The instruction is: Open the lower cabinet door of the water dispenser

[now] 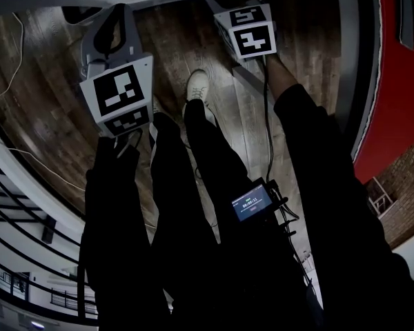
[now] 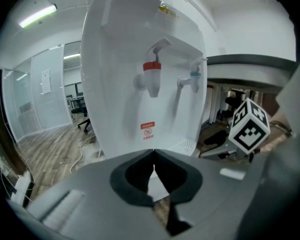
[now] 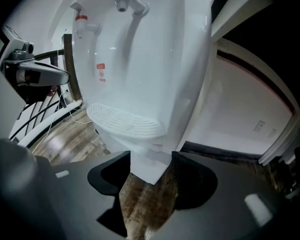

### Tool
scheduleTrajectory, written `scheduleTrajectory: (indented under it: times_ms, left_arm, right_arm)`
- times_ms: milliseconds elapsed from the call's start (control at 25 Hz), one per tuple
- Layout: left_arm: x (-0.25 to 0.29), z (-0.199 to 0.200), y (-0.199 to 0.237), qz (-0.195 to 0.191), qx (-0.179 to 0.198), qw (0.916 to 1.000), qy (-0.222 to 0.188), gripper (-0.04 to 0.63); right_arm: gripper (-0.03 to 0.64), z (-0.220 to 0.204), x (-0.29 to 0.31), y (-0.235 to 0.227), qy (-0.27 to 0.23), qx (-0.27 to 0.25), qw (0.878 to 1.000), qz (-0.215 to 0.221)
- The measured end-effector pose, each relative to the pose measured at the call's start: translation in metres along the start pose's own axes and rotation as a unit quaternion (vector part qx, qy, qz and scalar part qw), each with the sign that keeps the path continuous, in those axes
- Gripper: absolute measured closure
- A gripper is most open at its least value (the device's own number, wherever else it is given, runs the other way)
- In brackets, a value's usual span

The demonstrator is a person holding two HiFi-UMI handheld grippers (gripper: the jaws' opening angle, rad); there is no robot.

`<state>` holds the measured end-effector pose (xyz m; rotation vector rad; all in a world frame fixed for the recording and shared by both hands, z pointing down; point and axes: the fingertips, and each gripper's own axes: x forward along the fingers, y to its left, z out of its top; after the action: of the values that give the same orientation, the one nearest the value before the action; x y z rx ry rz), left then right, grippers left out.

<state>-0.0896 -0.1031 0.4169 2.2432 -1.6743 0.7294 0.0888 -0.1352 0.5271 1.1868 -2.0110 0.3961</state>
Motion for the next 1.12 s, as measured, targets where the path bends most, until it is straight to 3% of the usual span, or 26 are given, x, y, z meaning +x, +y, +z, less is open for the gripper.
scheduleTrajectory:
  times_ms: [560, 680, 840, 1000, 1120]
  left_arm:
    - [-0.016, -0.002, 0.016, 0.019, -0.008, 0.9998, -0.007, 0.588]
    - [-0.018, -0.002, 0.019, 0.018, 0.006, 0.9998, 0.001, 0.588]
    - [-0.022, -0.004, 0.022, 0.023, -0.011, 0.9997, 0.0, 0.588]
    - [-0.026, -0.009, 0.022, 0.022, 0.008, 0.9997, 0.007, 0.588]
    - [-0.031, -0.013, 0.018, 0.017, -0.005, 0.9998, 0.009, 0.588]
  right_arm:
    - [0.334, -0.015, 0.015, 0.003, 0.035, -0.003, 0.999, 0.004]
    - [0.331, -0.015, 0.02, 0.003, 0.042, -0.013, 0.999, 0.008]
    - [0.33, -0.02, 0.029, 0.004, 0.057, -0.024, 0.998, 0.019]
    - [0.33, -0.021, 0.032, 0.002, 0.064, -0.031, 0.997, 0.021]
    - [0.33, -0.027, 0.032, 0.005, 0.073, -0.036, 0.996, 0.03]
